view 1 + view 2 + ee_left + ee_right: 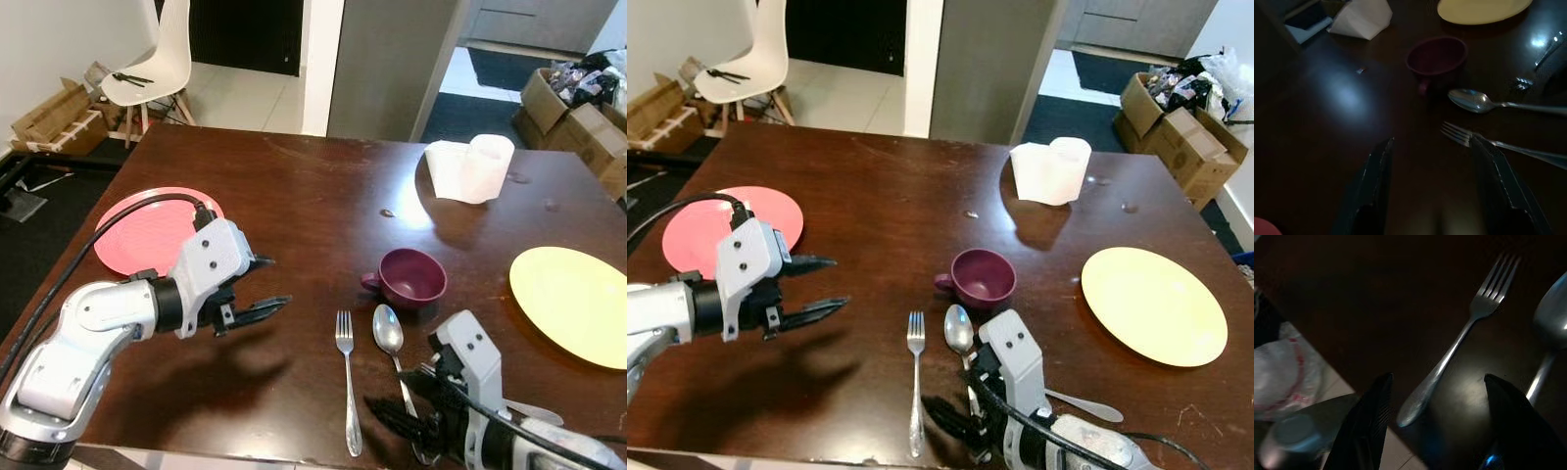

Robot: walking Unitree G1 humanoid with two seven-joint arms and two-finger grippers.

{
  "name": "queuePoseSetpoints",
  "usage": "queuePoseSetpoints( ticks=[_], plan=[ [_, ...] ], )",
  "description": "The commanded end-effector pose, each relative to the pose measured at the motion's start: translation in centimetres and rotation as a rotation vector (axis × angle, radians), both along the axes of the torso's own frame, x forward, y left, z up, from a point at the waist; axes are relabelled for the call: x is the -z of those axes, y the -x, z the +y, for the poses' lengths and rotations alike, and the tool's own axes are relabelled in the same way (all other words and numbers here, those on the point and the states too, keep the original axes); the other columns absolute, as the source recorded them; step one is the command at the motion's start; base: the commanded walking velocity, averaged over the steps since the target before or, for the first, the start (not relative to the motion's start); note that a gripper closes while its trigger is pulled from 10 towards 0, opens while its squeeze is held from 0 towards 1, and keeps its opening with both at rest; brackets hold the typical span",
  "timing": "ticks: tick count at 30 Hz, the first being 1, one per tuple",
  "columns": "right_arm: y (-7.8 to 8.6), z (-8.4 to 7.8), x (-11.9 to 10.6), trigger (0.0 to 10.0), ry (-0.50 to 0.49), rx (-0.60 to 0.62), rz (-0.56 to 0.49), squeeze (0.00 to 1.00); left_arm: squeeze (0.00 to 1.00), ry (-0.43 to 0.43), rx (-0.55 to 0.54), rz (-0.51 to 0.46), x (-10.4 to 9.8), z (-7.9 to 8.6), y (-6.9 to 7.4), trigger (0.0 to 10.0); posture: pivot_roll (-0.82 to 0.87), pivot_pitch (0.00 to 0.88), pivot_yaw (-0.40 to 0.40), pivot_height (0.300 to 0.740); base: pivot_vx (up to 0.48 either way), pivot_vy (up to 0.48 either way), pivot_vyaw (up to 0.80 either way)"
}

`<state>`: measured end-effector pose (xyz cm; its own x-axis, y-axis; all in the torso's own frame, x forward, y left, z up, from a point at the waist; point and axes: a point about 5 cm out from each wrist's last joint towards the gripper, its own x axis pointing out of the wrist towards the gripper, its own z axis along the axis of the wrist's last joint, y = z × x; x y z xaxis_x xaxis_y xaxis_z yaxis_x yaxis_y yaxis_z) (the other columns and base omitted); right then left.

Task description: Setting the table

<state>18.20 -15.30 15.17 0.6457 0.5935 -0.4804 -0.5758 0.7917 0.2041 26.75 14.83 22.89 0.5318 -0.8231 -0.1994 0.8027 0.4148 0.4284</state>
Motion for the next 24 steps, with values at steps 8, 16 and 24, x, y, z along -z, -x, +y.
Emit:
queuePoseSetpoints(
  ticks=[8,16,24],
  plan=[
    [1.7,-3.3,2.2,10.0,0.206,0.164,0.105,0.0,0.0,-0.029,0.036,0.029,0.5,-0.3,0.2,10.0,-0.12,0.095,0.026,0.74,0.0,0.0,0.0],
    [1.5,-4.3,3.7,10.0,0.216,0.267,0.124,0.0,0.0,-0.03,0.041,0.029,0.7,-0.6,-0.1,10.0,-0.13,0.092,0.045,0.74,0.0,0.0,0.0],
    [-1.2,-4.3,4.6,10.0,0.197,0.324,0.052,0.0,0.0,-0.019,0.037,0.017,0.4,-0.9,-0.5,10.0,-0.11,0.088,0.058,0.74,0.0,0.0,0.0]
  ],
)
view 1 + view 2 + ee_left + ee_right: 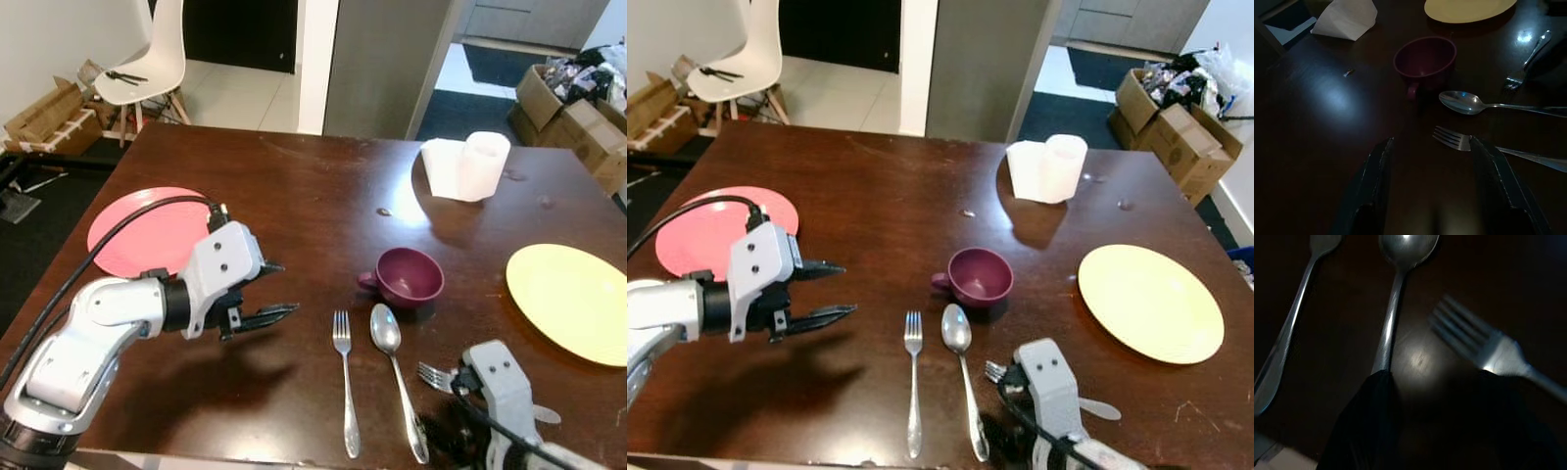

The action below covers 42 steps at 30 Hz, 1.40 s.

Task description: Setting the table

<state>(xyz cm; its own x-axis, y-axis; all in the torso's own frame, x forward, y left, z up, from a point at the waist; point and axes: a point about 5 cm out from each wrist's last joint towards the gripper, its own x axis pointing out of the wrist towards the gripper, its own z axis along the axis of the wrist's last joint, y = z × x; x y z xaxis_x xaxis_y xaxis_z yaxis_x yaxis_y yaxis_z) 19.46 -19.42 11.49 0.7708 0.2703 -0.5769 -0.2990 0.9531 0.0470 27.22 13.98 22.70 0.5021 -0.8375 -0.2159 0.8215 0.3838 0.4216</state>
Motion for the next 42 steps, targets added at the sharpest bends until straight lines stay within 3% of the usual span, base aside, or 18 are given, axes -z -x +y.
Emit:
queuePoseSetpoints(
  ticks=[1,8,16,22,30,35,39,42],
  plan=[
    [0.0,-0.2,1.0,10.0,0.004,0.016,0.032,0.0,0.0,-0.007,0.005,0.003,0.2,-0.1,0.0,10.0,-0.11,0.088,0.058,0.74,0.0,0.0,0.0],
    [-1.5,1.0,2.0,10.0,0.014,-0.069,0.023,0.0,0.0,-0.001,-0.012,0.002,0.2,-0.1,-0.1,10.0,-0.08,0.089,0.059,0.74,0.0,0.0,0.0],
    [-2.8,3.6,0.9,10.0,-0.067,-0.185,-0.054,0.0,0.0,0.003,-0.023,0.0,0.4,-0.2,-0.1,10.0,-0.08,0.089,0.048,0.74,0.0,0.0,0.0],
    [-3.2,2.8,0.4,10.0,-0.026,-0.14,-0.074,0.0,0.0,0.012,0.012,0.02,0.6,-0.7,0.4,10.0,-0.08,0.088,0.044,0.74,0.0,0.0,0.0],
    [-4.0,0.7,1.1,10.0,0.071,-0.024,-0.085,0.0,0.0,0.024,0.072,0.048,1.1,-2.0,1.0,10.0,-0.09,0.086,0.052,0.74,0.0,0.0,0.0],
    [-5.4,1.2,0.7,10.0,0.064,0.016,-0.156,0.0,0.0,0.028,0.077,0.051,1.2,-2.4,1.2,10.0,-0.07,0.077,0.055,0.74,0.0,0.0,0.0],
    [-6.8,2.2,-0.9,10.0,0.017,0.027,-0.247,0.0,0.0,0.032,0.056,0.039,0.9,-2.2,1.1,10.0,-0.05,0.068,0.047,0.74,0.0,0.0,0.0],
    [-7.1,2.4,-1.3,10.0,0.018,0.023,-0.272,0.0,0.0,0.032,0.05,0.039,1.0,-2.1,1.1,10.0,-0.05,0.067,0.046,0.74,0.0,0.0,0.0]
  ],
)
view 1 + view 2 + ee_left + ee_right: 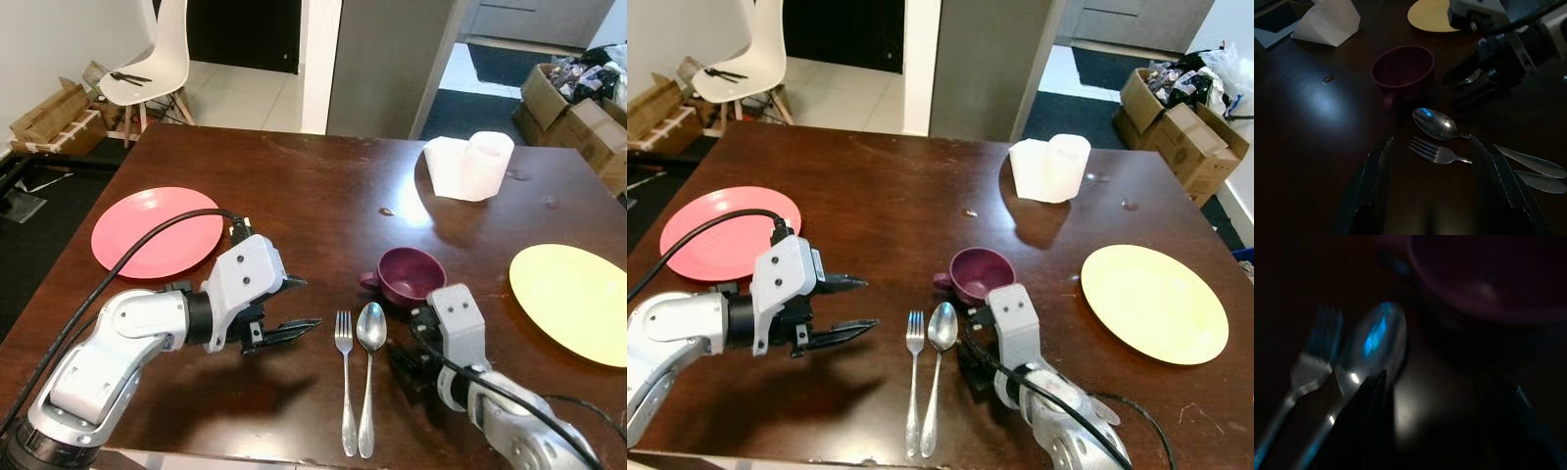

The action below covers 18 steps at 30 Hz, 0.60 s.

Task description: Setting the table

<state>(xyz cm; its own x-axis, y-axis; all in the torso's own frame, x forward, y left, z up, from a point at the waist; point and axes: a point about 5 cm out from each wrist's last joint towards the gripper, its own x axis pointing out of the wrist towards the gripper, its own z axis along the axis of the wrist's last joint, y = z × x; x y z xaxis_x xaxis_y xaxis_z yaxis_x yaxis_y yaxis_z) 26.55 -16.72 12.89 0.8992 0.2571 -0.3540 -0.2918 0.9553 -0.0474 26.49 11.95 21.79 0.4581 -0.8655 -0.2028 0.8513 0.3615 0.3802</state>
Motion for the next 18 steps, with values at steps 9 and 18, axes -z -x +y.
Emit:
queuePoseSetpoints(
  ticks=[9,18],
  plan=[
    [-1.2,1.6,-2.4,10.0,-0.101,-0.056,-0.061,0.0,0.0,0.005,-0.004,0.007,0.3,-0.2,0.3,10.0,-0.08,0.06,0.038,0.74,0.0,0.0,0.0],
    [-0.3,4.7,0.2,10.0,-0.187,-0.178,0.116,0.0,0.0,0.006,-0.014,0.0,0.2,-0.3,0.0,10.0,-0.06,0.062,0.024,0.74,0.0,0.0,0.0]
  ],
)
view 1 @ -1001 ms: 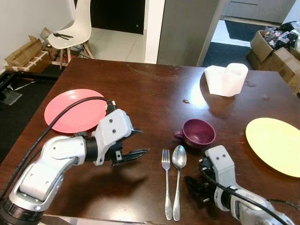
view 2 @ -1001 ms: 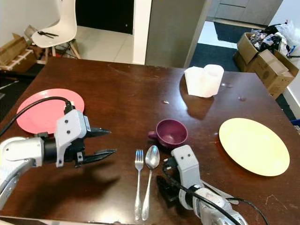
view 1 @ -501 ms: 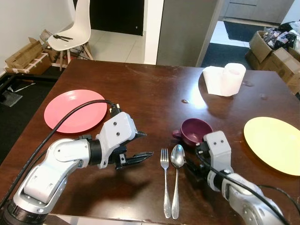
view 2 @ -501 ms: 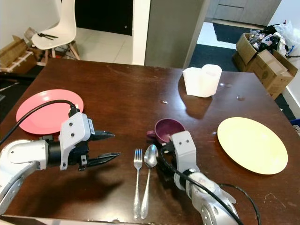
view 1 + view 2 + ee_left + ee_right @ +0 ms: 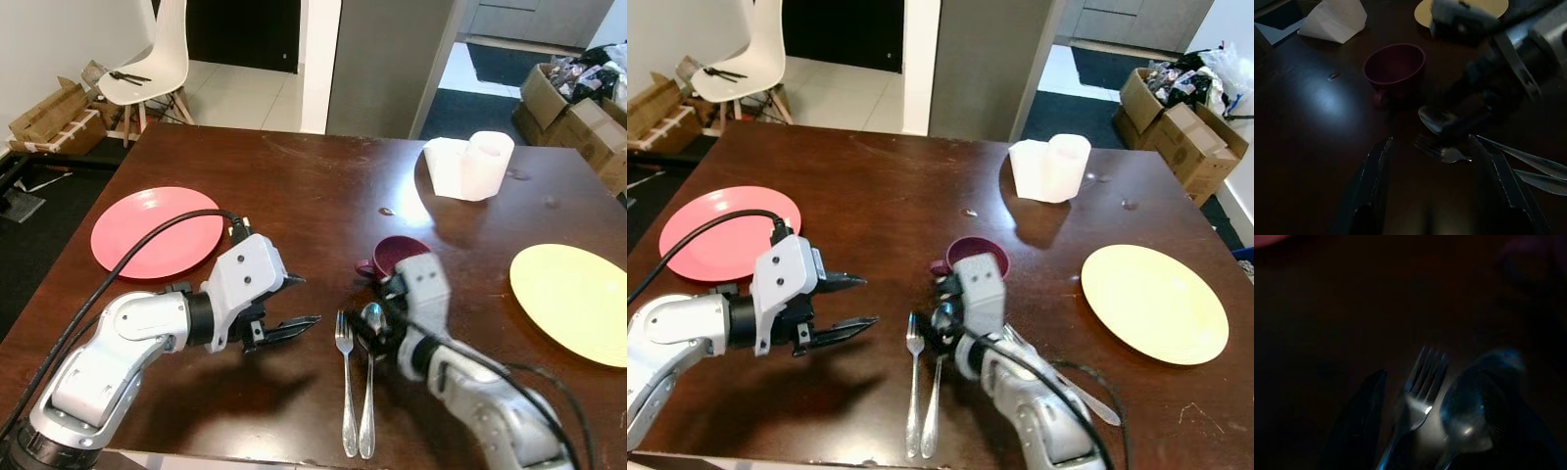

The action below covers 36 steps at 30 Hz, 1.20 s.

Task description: Setting the table

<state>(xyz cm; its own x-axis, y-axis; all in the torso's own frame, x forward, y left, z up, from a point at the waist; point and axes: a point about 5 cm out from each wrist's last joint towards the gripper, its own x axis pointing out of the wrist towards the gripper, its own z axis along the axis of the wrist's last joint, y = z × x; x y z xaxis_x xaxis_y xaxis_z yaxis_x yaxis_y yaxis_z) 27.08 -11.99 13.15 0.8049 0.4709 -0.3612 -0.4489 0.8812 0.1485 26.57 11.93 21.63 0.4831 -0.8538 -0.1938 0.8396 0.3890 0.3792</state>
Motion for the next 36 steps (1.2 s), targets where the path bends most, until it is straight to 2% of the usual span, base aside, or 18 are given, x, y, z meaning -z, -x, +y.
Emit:
queuePoseSetpoints(
  ticks=[1,2,5,6,10,14,21,22,23,24,25,36],
  plan=[
    [0.7,0.5,0.8,10.0,-0.02,-0.04,0.053,0.0,0.0,-0.003,0.012,0.002,0.0,-0.3,0.0,10.0,-0.05,0.062,0.022,0.74,0.0,0.0,0.0],
    [1.5,1.1,1.0,10.0,-0.038,-0.088,0.08,0.0,0.0,-0.003,0.01,0.001,0.0,-0.2,0.0,10.0,-0.05,0.064,0.022,0.74,0.0,0.0,0.0],
    [2.1,1.3,1.0,10.0,-0.048,-0.113,0.101,0.0,0.0,-0.003,0.009,0.001,0.0,-0.2,0.1,10.0,-0.06,0.068,0.017,0.74,0.0,0.0,0.0],
    [2.7,1.1,1.1,10.0,-0.048,-0.124,0.124,0.0,0.0,-0.004,0.008,0.002,0.1,-0.2,0.1,10.0,-0.06,0.072,0.015,0.74,0.0,0.0,0.0],
    [3.4,0.8,1.4,10.0,-0.04,-0.137,0.148,0.0,0.0,-0.002,0.006,0.004,0.1,-0.3,0.0,10.0,-0.06,0.075,0.013,0.74,0.0,0.0,0.0],
    [3.8,0.7,2.3,10.0,-0.012,-0.157,0.191,0.0,0.0,0.001,0.005,0.005,0.2,-0.4,0.0,10.0,-0.07,0.081,0.01,0.74,0.0,0.0,0.0],
    [4.3,-0.5,4.9,10.0,0.115,-0.161,0.285,0.0,0.0,0.009,0.0,0.003,0.1,-0.6,0.0,10.0,-0.06,0.088,0.0,0.74,0.0,0.0,0.0],
    [4.3,-0.7,5.1,8.3,0.131,-0.16,0.291,0.0,0.0,0.01,-0.003,0.002,0.1,-0.6,0.0,10.0,-0.05,0.089,-0.002,0.74,0.0,0.0,0.0],
    [4.2,-0.8,5.3,2.7,0.143,-0.161,0.293,0.0,0.0,0.01,-0.004,0.003,0.1,-0.5,0.0,10.0,-0.05,0.09,-0.003,0.74,0.0,0.0,0.0],
    [4.2,-0.8,5.3,2.7,0.143,-0.161,0.293,0.0,0.0,0.01,-0.004,0.003,0.1,-0.5,0.0,10.0,-0.05,0.09,-0.003,0.74,0.0,0.0,0.0],
    [4.2,-0.9,5.4,0.0,0.151,-0.162,0.294,0.0,0.0,0.01,-0.006,0.003,0.1,-0.5,0.0,10.0,-0.05,0.09,-0.003,0.74,0.0,0.0,0.0],
    [3.9,-2.2,6.5,0.0,0.238,-0.171,0.31,0.0,0.0,0.015,-0.017,0.005,0.1,-0.5,0.1,10.0,-0.05,0.099,-0.01,0.74,0.0,0.0,0.0]
  ],
)
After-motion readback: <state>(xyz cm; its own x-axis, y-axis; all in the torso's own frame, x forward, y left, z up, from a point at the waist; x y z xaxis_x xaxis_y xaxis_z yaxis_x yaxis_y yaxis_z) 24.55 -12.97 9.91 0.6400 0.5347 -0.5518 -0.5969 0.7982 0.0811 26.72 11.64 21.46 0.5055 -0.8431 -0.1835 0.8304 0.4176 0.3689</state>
